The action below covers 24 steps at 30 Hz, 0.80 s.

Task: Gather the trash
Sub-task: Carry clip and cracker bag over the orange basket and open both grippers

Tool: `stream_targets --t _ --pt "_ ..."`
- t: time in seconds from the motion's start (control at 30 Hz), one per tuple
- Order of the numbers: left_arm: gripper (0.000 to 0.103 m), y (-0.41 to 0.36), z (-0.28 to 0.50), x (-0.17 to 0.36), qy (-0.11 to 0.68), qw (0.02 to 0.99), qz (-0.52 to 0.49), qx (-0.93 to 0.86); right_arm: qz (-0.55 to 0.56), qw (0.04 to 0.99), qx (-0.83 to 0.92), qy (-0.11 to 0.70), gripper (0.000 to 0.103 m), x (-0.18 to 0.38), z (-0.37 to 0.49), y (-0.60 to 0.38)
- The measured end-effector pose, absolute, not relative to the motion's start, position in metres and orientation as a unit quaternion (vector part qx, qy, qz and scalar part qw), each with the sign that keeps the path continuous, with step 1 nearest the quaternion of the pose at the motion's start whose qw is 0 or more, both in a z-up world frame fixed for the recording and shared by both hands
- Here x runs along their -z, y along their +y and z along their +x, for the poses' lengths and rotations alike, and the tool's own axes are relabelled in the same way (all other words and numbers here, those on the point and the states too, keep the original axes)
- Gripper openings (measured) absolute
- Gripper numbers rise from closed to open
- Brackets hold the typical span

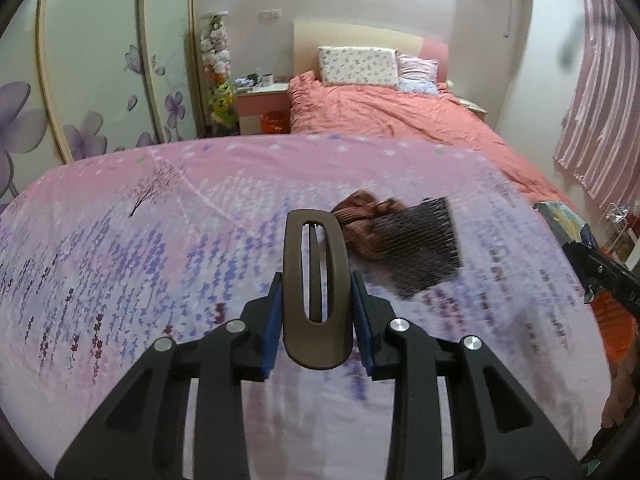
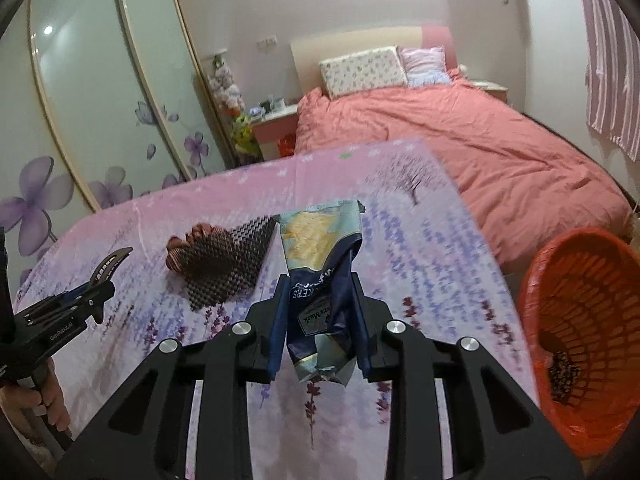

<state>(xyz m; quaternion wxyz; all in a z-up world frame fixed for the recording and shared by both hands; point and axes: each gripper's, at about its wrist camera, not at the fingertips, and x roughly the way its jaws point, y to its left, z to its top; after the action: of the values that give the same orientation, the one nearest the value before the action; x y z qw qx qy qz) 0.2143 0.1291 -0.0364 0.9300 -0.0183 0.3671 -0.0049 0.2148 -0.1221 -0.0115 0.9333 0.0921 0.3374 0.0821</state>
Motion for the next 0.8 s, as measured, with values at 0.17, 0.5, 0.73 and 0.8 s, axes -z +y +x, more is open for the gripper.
stream_targets --t 0.17,0.5,0.73,0.8 --pt "0.032 0.103 0.205 0.016 0.351 0.935 -0.016 0.037 0.092 0.944 -0.062 0.309 0.029 -0.006 0.196 -0.138" --pt "0.032 0.036 0.188 -0.012 0.328 0.939 -0.001 0.107 0.098 0.960 -0.014 0.263 0.029 -0.029 0.164 -0.176" --pt "0.032 -0.024 0.183 -0.021 0.318 0.933 0.006 0.170 0.118 0.962 0.026 0.246 0.029 -0.029 0.145 -0.216" --pt "0.032 -0.047 0.181 -0.023 0.314 0.929 0.009 0.193 0.122 0.962 0.038 0.243 0.029 -0.028 0.142 -0.226"
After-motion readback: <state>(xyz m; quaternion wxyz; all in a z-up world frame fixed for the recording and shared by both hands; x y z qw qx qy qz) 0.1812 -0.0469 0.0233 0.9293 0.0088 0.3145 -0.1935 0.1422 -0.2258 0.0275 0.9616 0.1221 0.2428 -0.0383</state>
